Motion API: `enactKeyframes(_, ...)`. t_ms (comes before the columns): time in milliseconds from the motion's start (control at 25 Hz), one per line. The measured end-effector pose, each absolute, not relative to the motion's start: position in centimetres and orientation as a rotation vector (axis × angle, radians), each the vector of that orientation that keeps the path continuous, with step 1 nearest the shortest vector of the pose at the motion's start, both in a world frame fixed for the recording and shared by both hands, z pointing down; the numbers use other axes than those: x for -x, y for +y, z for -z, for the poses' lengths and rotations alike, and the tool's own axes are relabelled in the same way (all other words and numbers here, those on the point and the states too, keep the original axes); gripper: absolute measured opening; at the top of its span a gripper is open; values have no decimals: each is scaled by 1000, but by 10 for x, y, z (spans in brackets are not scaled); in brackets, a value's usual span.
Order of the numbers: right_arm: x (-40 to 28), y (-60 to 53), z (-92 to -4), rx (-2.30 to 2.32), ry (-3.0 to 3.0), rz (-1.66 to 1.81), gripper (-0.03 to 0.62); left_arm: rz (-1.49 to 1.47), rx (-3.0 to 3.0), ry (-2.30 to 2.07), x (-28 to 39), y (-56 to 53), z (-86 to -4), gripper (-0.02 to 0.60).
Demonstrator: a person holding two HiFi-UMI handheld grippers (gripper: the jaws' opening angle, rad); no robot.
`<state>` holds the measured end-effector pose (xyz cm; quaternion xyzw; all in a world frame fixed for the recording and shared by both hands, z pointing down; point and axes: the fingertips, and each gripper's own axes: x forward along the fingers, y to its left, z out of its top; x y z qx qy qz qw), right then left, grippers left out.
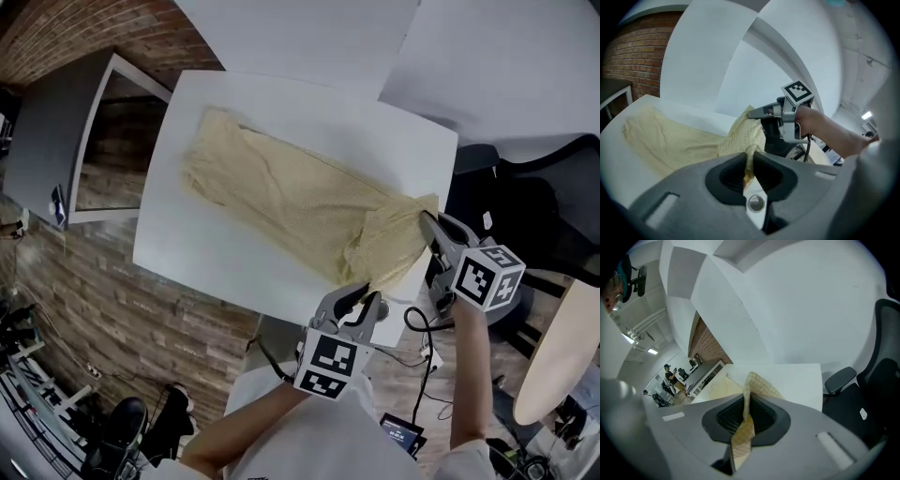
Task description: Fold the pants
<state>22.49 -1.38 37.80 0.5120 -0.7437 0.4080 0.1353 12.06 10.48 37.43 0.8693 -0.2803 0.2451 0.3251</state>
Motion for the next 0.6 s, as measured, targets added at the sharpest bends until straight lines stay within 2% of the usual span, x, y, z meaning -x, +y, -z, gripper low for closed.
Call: enactKeyframes(600,-114,-97,-400,-1324,-2172,-1165,28,-609,-2085,-859,-19,30,-403,46)
